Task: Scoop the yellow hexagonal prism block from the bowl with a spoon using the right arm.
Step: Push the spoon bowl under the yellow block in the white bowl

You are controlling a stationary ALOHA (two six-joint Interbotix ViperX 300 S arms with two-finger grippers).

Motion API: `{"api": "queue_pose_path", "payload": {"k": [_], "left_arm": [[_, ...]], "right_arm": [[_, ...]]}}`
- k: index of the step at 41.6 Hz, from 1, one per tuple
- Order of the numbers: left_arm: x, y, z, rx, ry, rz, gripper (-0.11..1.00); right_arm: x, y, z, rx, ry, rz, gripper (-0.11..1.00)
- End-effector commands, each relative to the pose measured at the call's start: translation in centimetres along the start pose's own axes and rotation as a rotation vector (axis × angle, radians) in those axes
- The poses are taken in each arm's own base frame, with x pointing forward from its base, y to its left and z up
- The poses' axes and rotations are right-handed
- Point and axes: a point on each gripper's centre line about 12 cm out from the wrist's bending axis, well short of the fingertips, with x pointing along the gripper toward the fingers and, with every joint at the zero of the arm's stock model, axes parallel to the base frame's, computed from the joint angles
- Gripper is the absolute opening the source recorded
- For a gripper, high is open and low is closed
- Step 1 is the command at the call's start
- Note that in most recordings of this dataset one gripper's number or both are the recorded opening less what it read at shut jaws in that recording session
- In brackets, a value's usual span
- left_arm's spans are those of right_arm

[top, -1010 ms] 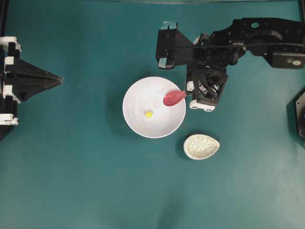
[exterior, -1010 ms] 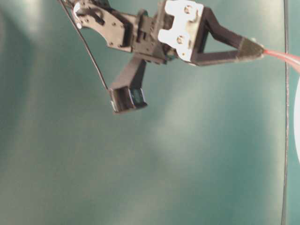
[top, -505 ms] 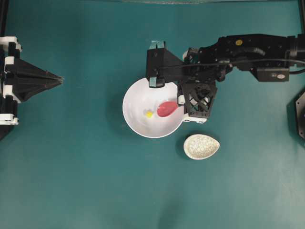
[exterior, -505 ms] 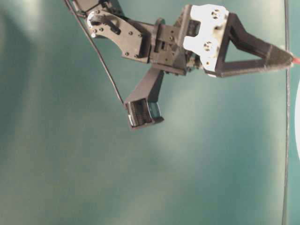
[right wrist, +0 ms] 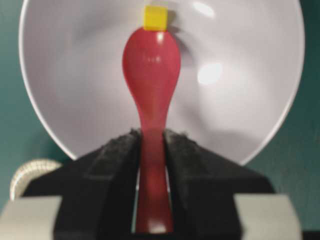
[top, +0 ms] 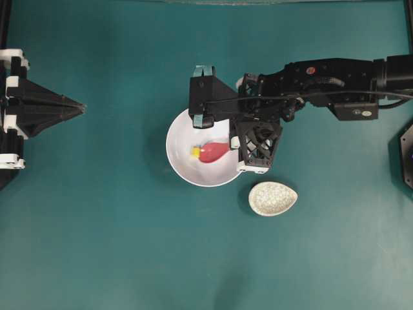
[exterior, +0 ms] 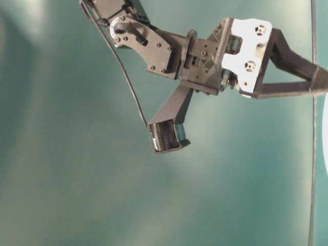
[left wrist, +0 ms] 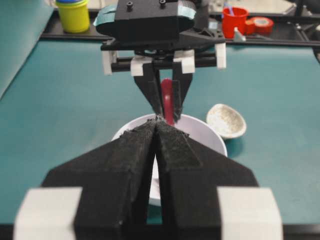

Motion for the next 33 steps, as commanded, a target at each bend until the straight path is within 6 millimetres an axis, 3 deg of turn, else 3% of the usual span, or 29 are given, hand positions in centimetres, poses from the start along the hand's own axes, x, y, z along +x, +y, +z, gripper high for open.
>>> {"api": "queue_pose_path", "payload": {"k": [1, 33], "left_arm": [[0.2, 0.1, 0.8, 0.004, -0.02, 0.003, 0.0], [0.3, 0.1, 0.7, 0.004, -0.017, 0.003, 0.0]], "right_arm": [[-0.9, 0.2, 1.0, -0.011, -0.061, -0.006, 0.21], [-1.2, -0.1, 2.8, -0.018, -0.217, -0.037, 0.21]]}}
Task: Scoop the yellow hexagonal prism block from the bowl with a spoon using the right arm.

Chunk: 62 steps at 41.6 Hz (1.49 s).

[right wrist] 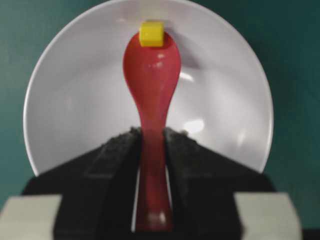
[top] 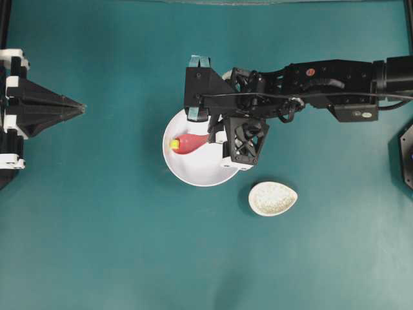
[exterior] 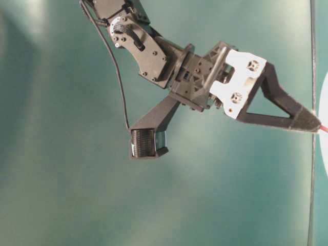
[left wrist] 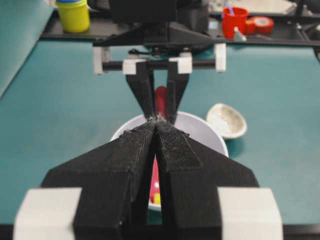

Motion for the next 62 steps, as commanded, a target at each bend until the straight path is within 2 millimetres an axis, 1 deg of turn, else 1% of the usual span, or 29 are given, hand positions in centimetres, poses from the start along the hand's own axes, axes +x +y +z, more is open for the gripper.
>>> {"api": "queue_pose_path", "payload": {"k": [1, 15, 21, 35, 45, 51, 57, 62], "left_arm": [[0.3, 0.1, 0.7, 0.003, -0.017, 0.003, 0.0], [0.3, 0.1, 0.7, 0.003, -0.017, 0.003, 0.0], [0.3, 0.1, 0.7, 0.003, -0.015, 0.003, 0.0], [0.3, 0.1, 0.7, 0.003, -0.017, 0.003, 0.0], [0.3, 0.1, 0.7, 0.003, -0.015, 0.003, 0.0], [0.3, 0.1, 0.7, 0.003, -0.018, 0.003, 0.0], [0.3, 0.1, 0.7, 0.003, -0.018, 0.003, 0.0], [0.3, 0.1, 0.7, 0.003, -0.018, 0.003, 0.0]], "right_arm": [[-0.9, 0.1, 0.9, -0.006, -0.039, -0.003, 0.21], [-1.3, 0.1, 1.0, 0.0, -0.062, -0.006, 0.21], [-1.6, 0.1, 0.7, 0.005, -0.081, -0.011, 0.21], [-3.4, 0.1, -0.5, 0.023, -0.188, -0.028, 0.21], [-6.5, 0.2, -1.8, 0.035, -0.341, -0.049, 0.21], [-9.0, 0.7, -3.1, 0.033, -0.45, -0.057, 0.21], [-11.3, 0.7, -4.3, 0.048, -0.552, -0.066, 0.21], [-12.3, 0.7, -4.7, 0.049, -0.596, -0.071, 0.21]]}}
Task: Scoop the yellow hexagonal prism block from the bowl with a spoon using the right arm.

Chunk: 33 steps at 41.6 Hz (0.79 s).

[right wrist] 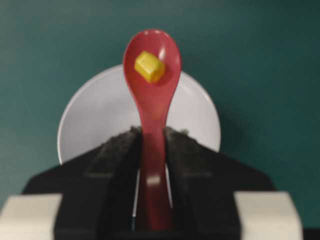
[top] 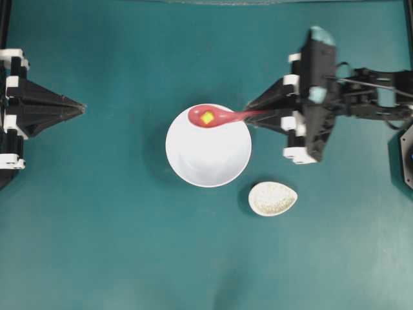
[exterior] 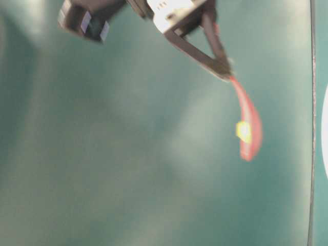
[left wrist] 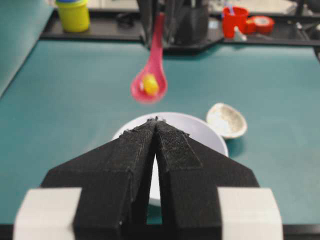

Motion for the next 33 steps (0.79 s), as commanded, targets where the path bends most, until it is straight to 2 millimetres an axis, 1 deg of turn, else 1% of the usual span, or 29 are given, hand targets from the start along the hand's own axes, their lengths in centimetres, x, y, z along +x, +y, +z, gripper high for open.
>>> {"api": "queue_pose_path", "payload": {"k": [1, 5, 24, 33], "left_arm": [[0.23, 0.07, 0.76, 0.004, -0.02, 0.003, 0.0], [0.23, 0.07, 0.76, 0.004, -0.02, 0.003, 0.0], [0.33, 0.07, 0.58, 0.004, -0.012, 0.003, 0.0], [0.33, 0.07, 0.58, 0.004, -0.012, 0.003, 0.0]], "right_arm": [[-1.31, 0.03, 1.3, 0.004, -0.076, -0.002, 0.21], [-1.58, 0.07, 1.33, 0.004, -0.085, -0.001, 0.21], [-1.53, 0.3, 1.63, 0.002, -0.111, 0.002, 0.21], [-1.53, 0.73, 1.53, -0.004, -0.109, 0.015, 0.21]]}}
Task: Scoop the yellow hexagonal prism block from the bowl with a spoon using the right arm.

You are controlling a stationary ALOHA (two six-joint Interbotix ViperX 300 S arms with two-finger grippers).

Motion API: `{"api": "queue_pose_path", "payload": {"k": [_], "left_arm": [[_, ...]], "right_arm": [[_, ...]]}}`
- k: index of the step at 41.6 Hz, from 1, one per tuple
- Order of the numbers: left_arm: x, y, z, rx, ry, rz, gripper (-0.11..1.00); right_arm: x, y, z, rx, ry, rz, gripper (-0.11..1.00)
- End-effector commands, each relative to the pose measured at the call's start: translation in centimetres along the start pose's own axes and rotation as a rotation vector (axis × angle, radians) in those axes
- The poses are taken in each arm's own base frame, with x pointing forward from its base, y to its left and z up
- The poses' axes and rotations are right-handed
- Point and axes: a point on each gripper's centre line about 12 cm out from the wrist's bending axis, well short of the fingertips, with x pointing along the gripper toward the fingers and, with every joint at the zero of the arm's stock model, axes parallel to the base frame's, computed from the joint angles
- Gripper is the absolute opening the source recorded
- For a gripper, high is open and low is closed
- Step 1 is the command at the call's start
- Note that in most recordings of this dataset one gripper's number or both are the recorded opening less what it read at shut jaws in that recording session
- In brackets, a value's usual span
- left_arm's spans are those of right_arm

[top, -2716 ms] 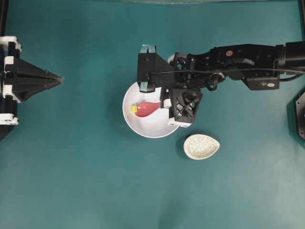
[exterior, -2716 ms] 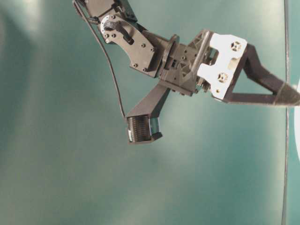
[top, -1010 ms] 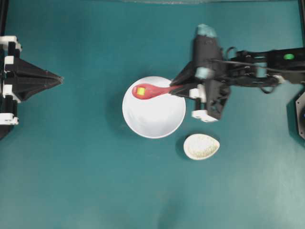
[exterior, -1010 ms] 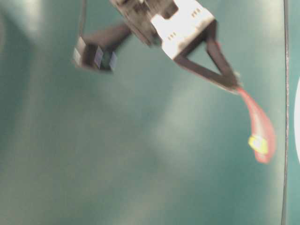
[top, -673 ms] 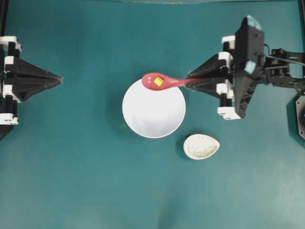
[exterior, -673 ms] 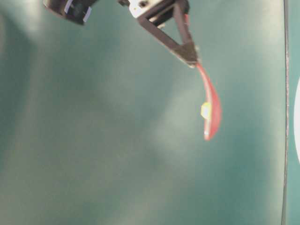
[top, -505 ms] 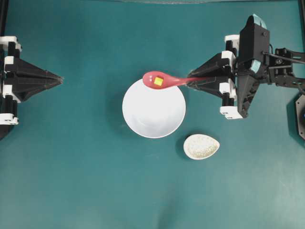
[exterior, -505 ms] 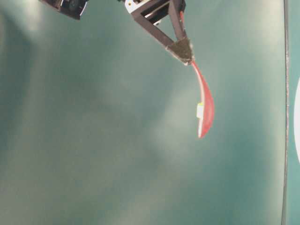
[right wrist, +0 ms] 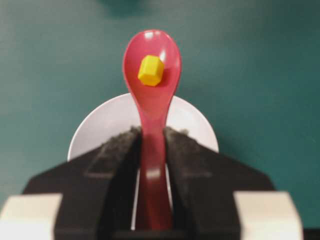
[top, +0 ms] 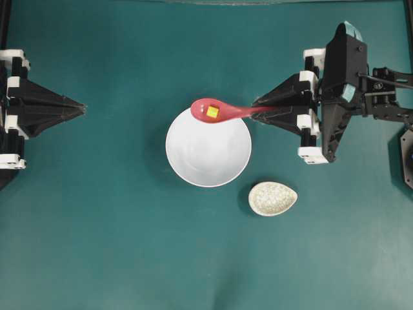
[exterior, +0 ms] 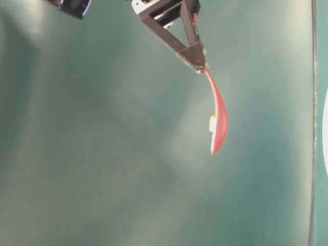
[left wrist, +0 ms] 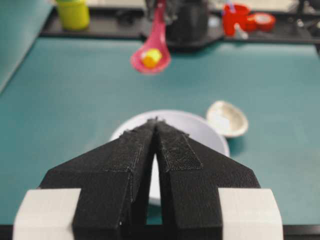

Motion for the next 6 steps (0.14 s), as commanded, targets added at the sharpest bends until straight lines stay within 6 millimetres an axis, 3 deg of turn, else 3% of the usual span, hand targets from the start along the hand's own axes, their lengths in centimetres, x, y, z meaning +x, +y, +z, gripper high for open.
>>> {"api": "queue_pose_path", "payload": {"k": [1, 6], "left_arm": [[0.22, 0.07, 0.72, 0.003, -0.02, 0.003, 0.0], [0.22, 0.07, 0.72, 0.003, -0.02, 0.003, 0.0]], "right_arm": [[-0.4, 0.29, 0.92, 0.0, -0.036, 0.008, 0.21], [-0.4, 0.39, 0.91, -0.001, -0.036, 0.01, 0.21]]}}
